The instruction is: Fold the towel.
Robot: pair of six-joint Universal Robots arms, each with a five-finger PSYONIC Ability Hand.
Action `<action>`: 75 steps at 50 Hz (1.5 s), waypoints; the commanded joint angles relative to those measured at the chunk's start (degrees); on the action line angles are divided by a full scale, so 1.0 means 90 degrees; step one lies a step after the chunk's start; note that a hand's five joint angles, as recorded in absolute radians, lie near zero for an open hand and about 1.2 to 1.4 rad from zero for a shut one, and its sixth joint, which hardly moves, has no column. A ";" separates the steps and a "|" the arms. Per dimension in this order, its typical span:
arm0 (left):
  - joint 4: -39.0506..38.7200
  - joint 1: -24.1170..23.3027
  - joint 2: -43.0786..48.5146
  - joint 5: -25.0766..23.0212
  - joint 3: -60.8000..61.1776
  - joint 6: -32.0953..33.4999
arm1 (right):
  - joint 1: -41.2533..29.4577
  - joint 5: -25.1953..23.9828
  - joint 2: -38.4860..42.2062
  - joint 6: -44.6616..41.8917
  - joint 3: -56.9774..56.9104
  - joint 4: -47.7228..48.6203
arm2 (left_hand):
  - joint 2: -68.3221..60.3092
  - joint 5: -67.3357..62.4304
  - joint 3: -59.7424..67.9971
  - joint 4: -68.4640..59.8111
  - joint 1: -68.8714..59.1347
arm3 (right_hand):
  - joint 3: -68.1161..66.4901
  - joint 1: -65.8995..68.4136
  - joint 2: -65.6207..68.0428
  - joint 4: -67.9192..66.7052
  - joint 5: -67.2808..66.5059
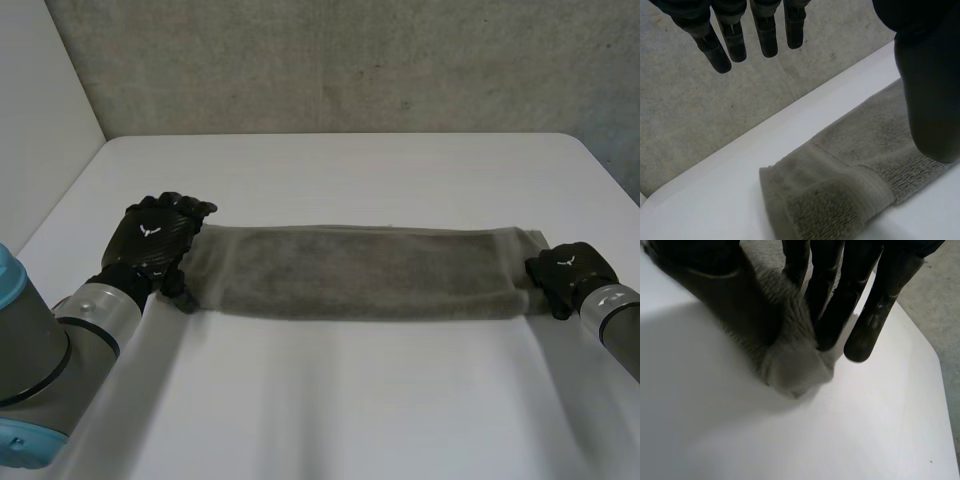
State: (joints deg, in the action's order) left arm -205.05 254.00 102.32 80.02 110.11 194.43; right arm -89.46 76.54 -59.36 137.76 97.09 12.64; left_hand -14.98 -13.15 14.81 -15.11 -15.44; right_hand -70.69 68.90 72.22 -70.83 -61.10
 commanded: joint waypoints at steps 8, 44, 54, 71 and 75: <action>0.0000 0.0020 -0.0002 0.0005 0.0080 0.0008 | 0.0663 0.0675 -0.0065 -0.0415 -0.0524 0.0168 | 0.0492 0.1400 -0.0474 0.0507 0.0543 | -0.1034 0.1234 0.0865 -0.1019 -0.0988; -0.0068 0.0098 0.0067 -0.0005 0.0060 0.0008 | -0.5890 0.1486 0.2435 -0.0161 -0.4743 0.0129 | 0.0492 0.1400 -0.0474 0.0507 0.0543 | -0.1034 0.1234 0.0865 -0.1019 -0.0988; -0.0068 0.0098 0.0077 -0.0005 0.0070 0.0008 | -0.5803 0.1379 0.2329 0.0218 -0.4743 -0.0455 | 0.0492 0.1400 -0.0474 0.0507 0.0543 | 0.6744 -0.6544 -0.6913 0.6759 0.6789; -0.0068 -0.0272 0.0028 0.0015 -0.0359 -0.0031 | -0.4154 0.0939 0.0278 0.1228 -0.2638 -0.2097 | 0.0492 0.1400 -0.0474 0.0507 0.0543 | 0.6744 -0.6544 -0.6913 0.6759 0.6789; -0.0068 -0.0360 0.0047 0.0015 -0.0331 -0.0109 | -0.3568 0.0910 -0.0005 0.0934 -0.1485 -0.1543 | 0.0492 0.1400 -0.0474 0.0507 0.0543 | 0.6119 -0.5919 -0.6288 0.6133 0.6164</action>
State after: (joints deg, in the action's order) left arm -205.66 252.00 102.57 80.16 107.21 194.17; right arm -127.86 84.98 -56.45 150.08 71.56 -5.02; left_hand -14.92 -12.87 14.58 -15.11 -15.19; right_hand -14.02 13.82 13.92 -14.33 -3.37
